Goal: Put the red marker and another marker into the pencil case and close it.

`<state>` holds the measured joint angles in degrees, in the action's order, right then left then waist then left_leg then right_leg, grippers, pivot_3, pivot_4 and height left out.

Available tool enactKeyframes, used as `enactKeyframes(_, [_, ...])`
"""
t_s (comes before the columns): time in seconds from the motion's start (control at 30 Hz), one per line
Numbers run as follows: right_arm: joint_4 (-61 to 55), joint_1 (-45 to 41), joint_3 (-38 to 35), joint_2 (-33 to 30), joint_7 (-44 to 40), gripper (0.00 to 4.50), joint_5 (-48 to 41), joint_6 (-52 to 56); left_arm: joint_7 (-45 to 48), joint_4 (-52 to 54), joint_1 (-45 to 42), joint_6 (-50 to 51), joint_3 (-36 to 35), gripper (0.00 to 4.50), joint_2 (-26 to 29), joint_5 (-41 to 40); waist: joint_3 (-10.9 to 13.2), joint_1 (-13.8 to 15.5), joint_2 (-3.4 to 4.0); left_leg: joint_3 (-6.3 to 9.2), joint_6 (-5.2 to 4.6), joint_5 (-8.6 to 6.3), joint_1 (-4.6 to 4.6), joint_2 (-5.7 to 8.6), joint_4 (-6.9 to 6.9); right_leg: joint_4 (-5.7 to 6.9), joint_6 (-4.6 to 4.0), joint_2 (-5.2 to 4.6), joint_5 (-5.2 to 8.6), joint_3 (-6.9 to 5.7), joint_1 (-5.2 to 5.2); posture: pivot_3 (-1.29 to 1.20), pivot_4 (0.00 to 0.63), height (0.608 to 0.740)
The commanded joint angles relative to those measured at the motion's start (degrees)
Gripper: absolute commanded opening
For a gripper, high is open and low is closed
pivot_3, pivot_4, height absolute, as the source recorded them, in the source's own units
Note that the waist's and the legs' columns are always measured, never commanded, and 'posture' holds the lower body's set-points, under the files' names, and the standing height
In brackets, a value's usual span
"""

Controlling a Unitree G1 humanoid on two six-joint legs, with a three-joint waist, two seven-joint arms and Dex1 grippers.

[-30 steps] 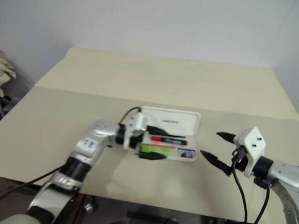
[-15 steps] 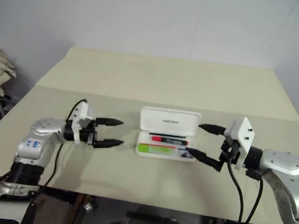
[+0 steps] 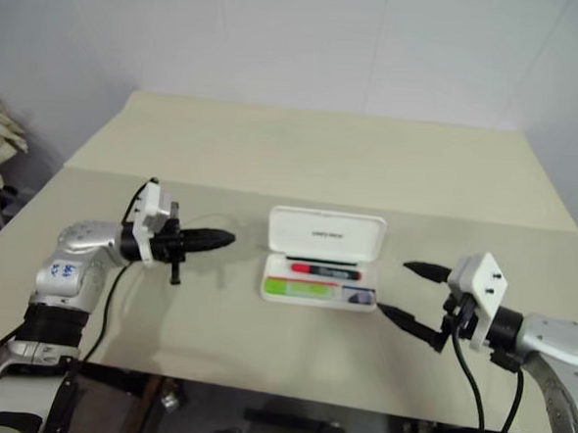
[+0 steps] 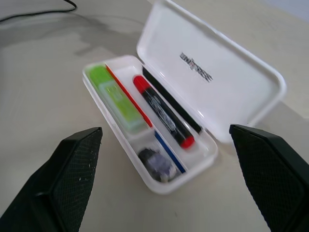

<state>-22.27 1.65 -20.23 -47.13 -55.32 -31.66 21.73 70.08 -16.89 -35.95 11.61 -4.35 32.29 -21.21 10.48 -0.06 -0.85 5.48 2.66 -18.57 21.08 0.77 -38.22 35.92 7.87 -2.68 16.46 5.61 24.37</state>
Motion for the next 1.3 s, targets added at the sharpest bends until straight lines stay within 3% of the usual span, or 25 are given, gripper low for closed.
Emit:
enactKeyframes(0.03, [1.7,0.8,-2.5,-0.2,0.0,4.50,1.3,-2.8,-1.6,-3.0,-3.1,-3.3,0.2,0.03,-0.3,1.5,0.0,0.0,0.00,0.00,0.00,0.00,-0.01,0.00,0.00,0.01,0.00,0.00,0.00,0.00,0.00,0.00,0.150,0.740])
enactKeyframes(0.3, [1.7,-1.5,-0.8,0.6,2.5,4.50,1.7,-2.6,-12.5,-16.2,-10.7,-8.2,3.9,0.03,-4.5,10.2,0.0,0.1,-0.01,-0.02,0.00,0.03,-0.02,0.02,-0.05,0.04,0.00,0.01,-0.07,0.01,0.00,0.00,0.150,0.740])
enactKeyframes(0.57, [0.7,-2.9,1.0,1.2,4.4,4.50,1.8,-1.5,-20.6,-29.1,-19.6,-11.6,6.4,0.03,-12.1,15.3,0.0,0.2,-0.06,-0.02,0.00,0.03,0.05,0.04,-0.02,-0.02,0.02,0.00,-0.07,0.01,0.04,0.00,0.150,0.740])
enactKeyframes(0.83, [-0.4,-3.4,2.2,1.8,6.0,4.50,1.5,-0.8,-16.9,-31.3,-22.2,-17.7,5.7,0.03,-16.4,13.8,0.0,0.0,-0.07,-0.07,0.00,0.03,0.06,0.04,0.02,-0.03,0.02,0.01,-0.08,0.03,0.06,0.00,0.150,0.740])
enactKeyframes(1.03, [-0.9,-3.0,2.3,2.4,6.5,4.50,1.6,-0.5,-11.7,-29.2,-19.8,-22.1,6.2,0.03,-14.2,13.9,0.0,0.0,-0.07,-0.08,0.01,0.04,0.05,0.04,0.00,0.03,0.02,0.02,-0.08,0.04,0.08,0.00,0.150,0.740])
enactKeyframes(1.3, [-0.3,-3.5,2.6,2.6,6.7,4.50,1.8,-0.5,-3.5,-21.6,-14.0,-27.3,12.1,0.03,-11.0,17.0,0.0,0.2,-0.07,-0.08,0.01,0.04,0.04,0.03,0.00,0.02,0.02,0.01,-0.08,0.05,0.08,0.00,0.150,0.740])
